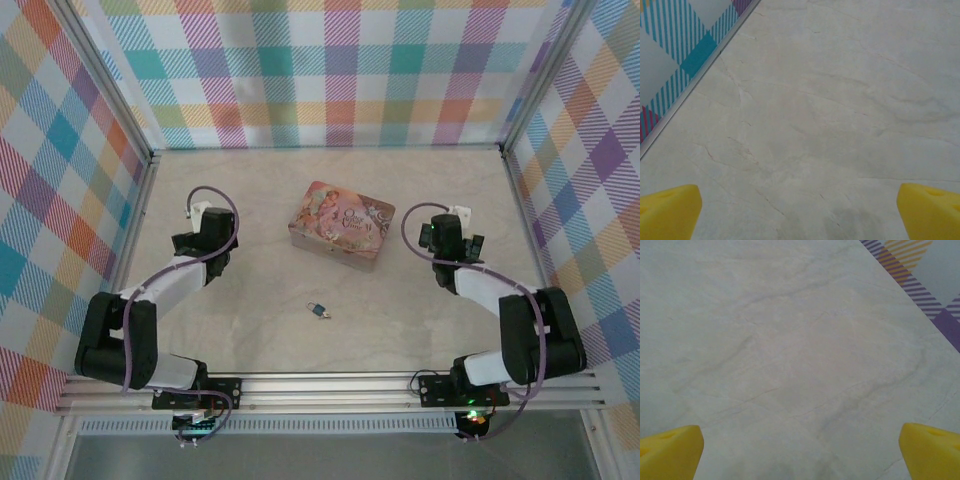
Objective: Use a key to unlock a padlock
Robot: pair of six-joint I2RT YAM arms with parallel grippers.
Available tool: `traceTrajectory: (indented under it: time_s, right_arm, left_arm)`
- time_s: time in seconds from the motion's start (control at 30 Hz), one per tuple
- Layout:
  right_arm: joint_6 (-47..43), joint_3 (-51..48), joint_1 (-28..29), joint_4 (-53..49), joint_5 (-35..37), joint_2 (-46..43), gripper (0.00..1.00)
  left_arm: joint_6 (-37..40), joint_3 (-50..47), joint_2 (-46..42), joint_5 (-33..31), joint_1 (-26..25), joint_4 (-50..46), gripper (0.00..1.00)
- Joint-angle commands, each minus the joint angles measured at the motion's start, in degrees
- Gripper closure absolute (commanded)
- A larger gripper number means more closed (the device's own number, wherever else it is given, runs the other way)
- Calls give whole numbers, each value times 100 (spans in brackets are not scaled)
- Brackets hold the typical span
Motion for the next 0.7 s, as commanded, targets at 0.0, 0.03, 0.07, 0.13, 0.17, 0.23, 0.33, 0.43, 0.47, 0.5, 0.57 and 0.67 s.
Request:
traceTrajectory:
  time_s: [0.0,0.03,0.07,0.13,0.17,0.23,0.33,0.43,0.47,0.5,0.57,0.67]
  right_arm:
    - [-423,-163,-101,1236,291,231,0]
    - [-537,-237,-125,1533,286,258,0]
    - [-665,-437,-190,2235,158,325,0]
    - [-576,-533,-484,2355,-508,427,0]
    - [-529,-454,-556,2146,-782,394,0]
    - [-667,-518,-700,2274,-1499,412,0]
    - [-904,-594,-873,2532,-2533,500,0]
    - [-975,-1008,-918,3533,-2809,797,0]
    - [-901,-1128,-921,3826,-2592,771,0]
    - [-776,-999,-962,3259,-2571,635,0]
    - [-825,-1044,-958,3544,-2549,714,0]
    - [-873,-1021,-941,3430,-2614,680,0]
  left_arm:
    - [459,-399,154,128,175,1586,0]
    - [552,-481,240,32,182,1839,0]
    - [604,-624,311,18,197,2191,0]
    - [675,-1173,485,344,296,3356,0]
    - [758,-1413,649,440,348,3972,0]
    - [773,-1298,622,710,355,3632,0]
    - [1036,-1581,779,1743,482,4287,0]
    - [839,-1755,823,1950,713,4485,0]
    - [947,-1778,981,1845,642,4837,0]
    - [931,-1721,903,1870,632,4611,0]
    - [975,-1736,936,1820,596,4707,0]
    - [976,-1710,917,1770,567,4588,0]
